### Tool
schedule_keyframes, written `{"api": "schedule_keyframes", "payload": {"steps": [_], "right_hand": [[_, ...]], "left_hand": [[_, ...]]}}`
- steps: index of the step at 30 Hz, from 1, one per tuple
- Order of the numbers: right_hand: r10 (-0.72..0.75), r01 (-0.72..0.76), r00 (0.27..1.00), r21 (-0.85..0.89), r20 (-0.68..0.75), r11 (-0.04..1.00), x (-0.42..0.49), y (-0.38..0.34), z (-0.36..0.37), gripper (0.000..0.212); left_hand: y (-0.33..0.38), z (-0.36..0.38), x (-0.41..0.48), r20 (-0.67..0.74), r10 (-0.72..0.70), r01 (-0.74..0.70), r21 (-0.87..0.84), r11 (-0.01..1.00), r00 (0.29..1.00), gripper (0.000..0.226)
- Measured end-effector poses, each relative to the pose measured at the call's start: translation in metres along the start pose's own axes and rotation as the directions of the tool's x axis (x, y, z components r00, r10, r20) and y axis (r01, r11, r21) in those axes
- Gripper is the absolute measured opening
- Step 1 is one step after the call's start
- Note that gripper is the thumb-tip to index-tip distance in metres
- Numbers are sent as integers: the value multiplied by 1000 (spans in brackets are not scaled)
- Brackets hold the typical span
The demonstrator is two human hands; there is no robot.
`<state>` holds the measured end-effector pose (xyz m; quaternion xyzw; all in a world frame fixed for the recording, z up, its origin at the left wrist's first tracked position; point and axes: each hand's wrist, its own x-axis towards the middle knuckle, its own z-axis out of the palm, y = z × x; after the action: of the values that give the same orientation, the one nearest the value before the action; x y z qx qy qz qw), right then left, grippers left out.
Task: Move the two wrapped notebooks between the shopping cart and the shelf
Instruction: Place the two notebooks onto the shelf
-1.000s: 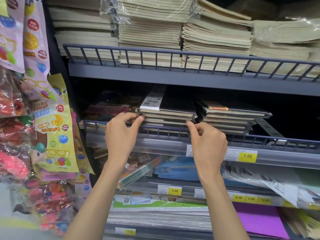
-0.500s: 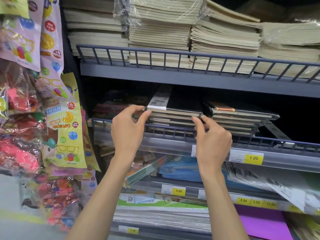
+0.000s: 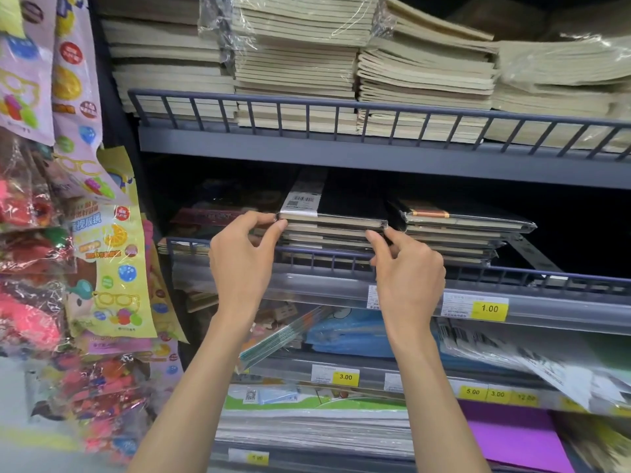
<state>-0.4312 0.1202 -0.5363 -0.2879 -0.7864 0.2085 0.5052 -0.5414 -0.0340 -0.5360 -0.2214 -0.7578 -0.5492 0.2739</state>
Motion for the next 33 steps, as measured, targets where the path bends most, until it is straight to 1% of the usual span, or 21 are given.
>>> {"api": "schedule_keyframes", "payload": {"steps": [4,6,8,12,15,17,20,24,26,29,33], "right_hand": [[18,-18,999,1,29,1000,3,1,-1,33],[14,-14,999,-15,38,1000,3,1,-1,36],[2,0,999,-31,51,1000,0,1,-4,38],[-44,46,996,-29,77,999,-7,5,-13,35],[-88,90,993,-15,80,996,-13,12,-22,34],[-101,101,993,2,68,995,-15,16,-31,31],[-120,120,993,1,9,993,-13,22,-50,28],[-64,62,994,-26,-84,998,0,45,-79,24],[-32,28,994,-35,-107,999,7,61,-92,23],[4,-9,993,-46,-114,999,16,81,-106,26],[58,-61,996,-40,-68,997,27,103,-114,35]], "left_hand": [[2,-1,-3,5,-13,13,7,1000,1000,18],[3,-2,-5,17,-11,11,20,1000,1000,21],[2,-3,-7,27,-4,3,36,999,1000,22],[4,-8,-15,55,13,-15,40,999,998,25],[10,-12,-28,45,48,-52,82,995,998,23],[17,-12,-37,57,86,-91,87,992,995,20],[35,-3,-46,124,133,-139,43,989,983,17],[64,23,-51,166,182,-179,-28,983,969,16],[77,39,-54,189,195,-193,-32,981,962,15],[86,61,-59,218,195,-204,20,979,956,18],[84,82,-64,219,163,-189,106,976,962,27]]}}
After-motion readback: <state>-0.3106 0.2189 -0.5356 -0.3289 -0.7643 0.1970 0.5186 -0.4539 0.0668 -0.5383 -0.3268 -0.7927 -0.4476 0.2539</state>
